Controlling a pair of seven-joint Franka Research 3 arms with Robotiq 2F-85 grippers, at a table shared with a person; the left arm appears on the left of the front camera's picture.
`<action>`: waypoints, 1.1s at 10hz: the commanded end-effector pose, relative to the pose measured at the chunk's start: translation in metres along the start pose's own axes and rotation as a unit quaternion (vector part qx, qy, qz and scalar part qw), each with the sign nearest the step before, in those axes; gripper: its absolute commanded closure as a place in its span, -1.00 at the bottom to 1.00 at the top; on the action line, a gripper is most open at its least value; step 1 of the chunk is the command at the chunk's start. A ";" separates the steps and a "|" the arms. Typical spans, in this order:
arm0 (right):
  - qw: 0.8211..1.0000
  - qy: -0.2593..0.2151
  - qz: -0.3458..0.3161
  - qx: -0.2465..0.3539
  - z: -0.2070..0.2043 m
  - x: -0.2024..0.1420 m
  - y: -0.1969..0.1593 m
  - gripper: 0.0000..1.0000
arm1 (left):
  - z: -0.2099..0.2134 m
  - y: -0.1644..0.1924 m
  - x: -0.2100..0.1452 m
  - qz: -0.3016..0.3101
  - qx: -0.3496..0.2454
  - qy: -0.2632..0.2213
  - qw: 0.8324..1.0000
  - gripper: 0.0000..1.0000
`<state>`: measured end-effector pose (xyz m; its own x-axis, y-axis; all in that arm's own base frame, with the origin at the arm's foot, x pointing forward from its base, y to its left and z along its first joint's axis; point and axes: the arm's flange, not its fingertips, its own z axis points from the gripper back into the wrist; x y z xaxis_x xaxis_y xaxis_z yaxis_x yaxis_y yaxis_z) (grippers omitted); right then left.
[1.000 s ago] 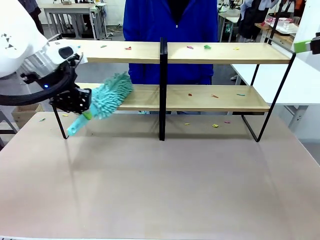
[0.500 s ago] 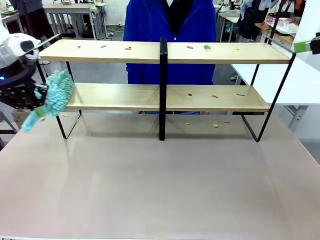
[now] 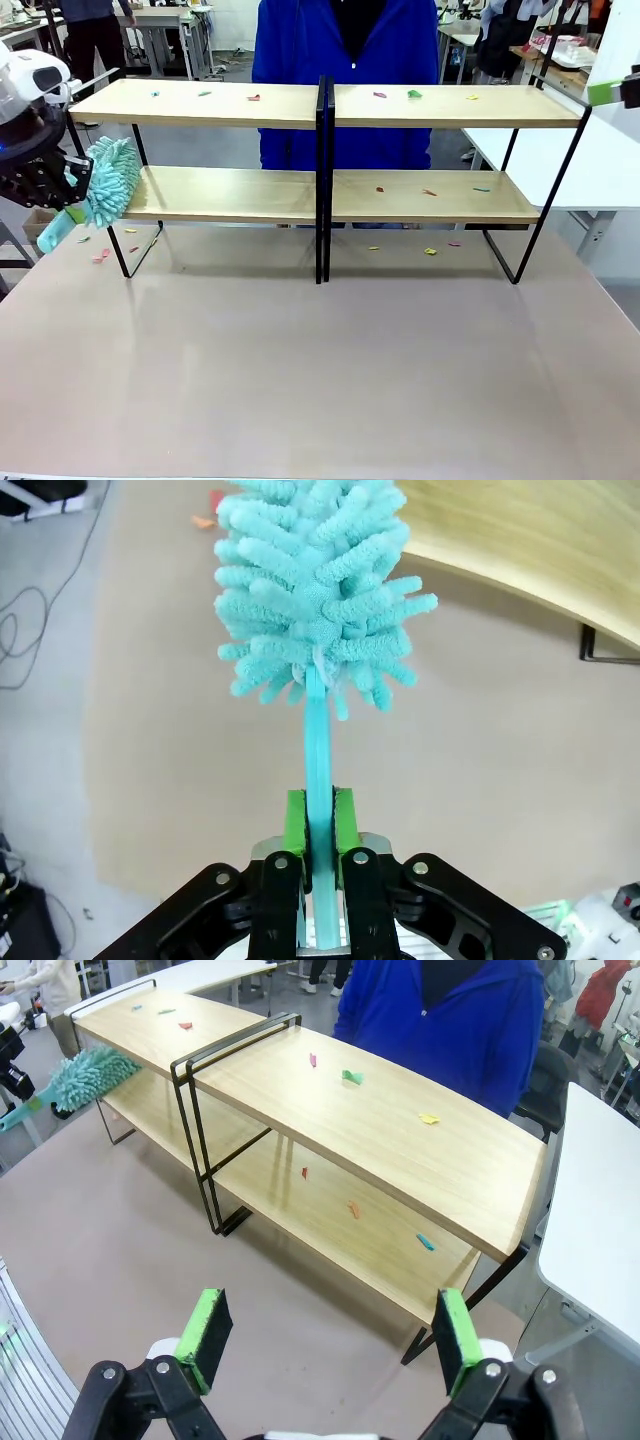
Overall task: Clean the shelves.
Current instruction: Clean a randomly selected level of the Shelf with the Duster.
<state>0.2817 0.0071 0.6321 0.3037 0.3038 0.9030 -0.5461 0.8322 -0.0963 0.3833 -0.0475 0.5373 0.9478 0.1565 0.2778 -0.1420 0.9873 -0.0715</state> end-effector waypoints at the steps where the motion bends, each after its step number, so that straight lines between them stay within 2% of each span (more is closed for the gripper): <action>1: 1.000 -0.001 0.001 0.000 -0.001 0.000 0.000 -1.00 | 0.002 0.009 -0.010 -0.050 -0.067 0.021 0.996 1.00; 4: 1.000 -0.001 0.001 0.000 -0.001 0.000 0.000 -1.00 | 0.018 0.015 -0.014 -0.110 -0.193 0.026 0.975 1.00; 6: 1.000 -0.001 0.001 0.000 -0.001 0.000 0.000 -1.00 | 0.024 0.022 -0.019 -0.147 -0.236 0.058 0.959 1.00; 7: 1.000 -0.001 0.001 0.000 -0.001 0.000 0.000 -1.00 | 0.029 0.031 -0.024 -0.178 -0.263 0.087 0.944 1.00; 8: 1.000 -0.001 0.001 0.000 -0.001 0.000 0.000 -1.00 | 0.039 0.048 -0.032 -0.241 -0.303 0.133 0.912 1.00; 9: 1.000 -0.001 0.001 0.000 -0.001 0.000 0.000 -1.00 | 0.053 0.070 -0.043 -0.314 -0.338 0.179 0.869 1.00; 10: 1.000 -0.001 0.001 0.000 -0.001 0.000 0.000 -1.00 | 0.073 0.098 -0.054 -0.396 -0.376 0.205 0.812 1.00; 11: 1.000 -0.001 0.001 0.000 -0.001 0.000 0.000 -1.00 | 0.098 0.130 -0.063 -0.446 -0.414 0.192 0.770 1.00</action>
<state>0.2817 0.0070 0.6321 0.3038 0.3036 0.9031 -0.5460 0.8323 -0.0961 0.2811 0.0395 0.5798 0.7369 -0.6290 0.2476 0.6187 0.4801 -0.6218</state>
